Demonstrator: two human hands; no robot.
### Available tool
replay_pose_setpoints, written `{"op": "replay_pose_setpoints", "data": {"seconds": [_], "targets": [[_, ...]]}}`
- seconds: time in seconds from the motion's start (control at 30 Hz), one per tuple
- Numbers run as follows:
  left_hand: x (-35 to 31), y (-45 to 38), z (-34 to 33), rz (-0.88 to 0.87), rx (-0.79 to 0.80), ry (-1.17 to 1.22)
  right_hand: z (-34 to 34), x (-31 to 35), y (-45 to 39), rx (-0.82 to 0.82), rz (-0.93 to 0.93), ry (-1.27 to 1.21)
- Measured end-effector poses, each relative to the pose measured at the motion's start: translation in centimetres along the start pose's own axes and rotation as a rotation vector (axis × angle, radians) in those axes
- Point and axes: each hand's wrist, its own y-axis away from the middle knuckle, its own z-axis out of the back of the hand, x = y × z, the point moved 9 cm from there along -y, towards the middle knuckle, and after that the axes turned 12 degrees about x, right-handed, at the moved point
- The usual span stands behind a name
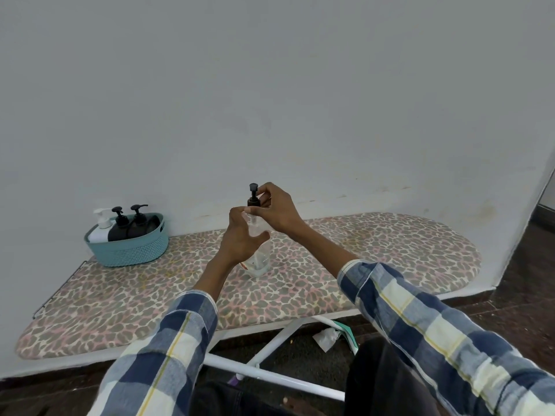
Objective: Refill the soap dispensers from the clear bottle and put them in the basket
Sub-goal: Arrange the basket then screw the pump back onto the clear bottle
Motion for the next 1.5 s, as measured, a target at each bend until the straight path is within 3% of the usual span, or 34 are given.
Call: {"op": "replay_pose_setpoints", "data": {"seconds": [0.2, 0.57, 0.77, 0.97, 1.37, 1.5], "targets": [[-0.3, 0.3, 0.0, 0.011, 0.007, -0.013, 0.3, -0.4, -0.4, 0.118, 0.021, 0.048], [-0.5, 0.2, -0.1, 0.009, 0.04, -0.009, 0.8, -0.7, -0.5, 0.088, 0.03, 0.064], [0.5, 0.3, 1.5, 0.061, 0.166, 0.3, -2.0, -2.3, 0.1, 0.143, 0.009, -0.022], [-1.4, 1.0, 5.1, -0.047, 0.048, 0.441, -5.6, -4.8, 1.7, 0.121, 0.005, -0.036], [-2.0, 0.4, 7.4, -0.113, -0.242, 0.189, -6.1, -5.3, 1.9, 0.13, 0.006, -0.07], [-2.0, 0.2, 7.4, -0.079, -0.247, 0.156, -6.3, -5.6, 1.7, 0.137, -0.005, -0.065]]}}
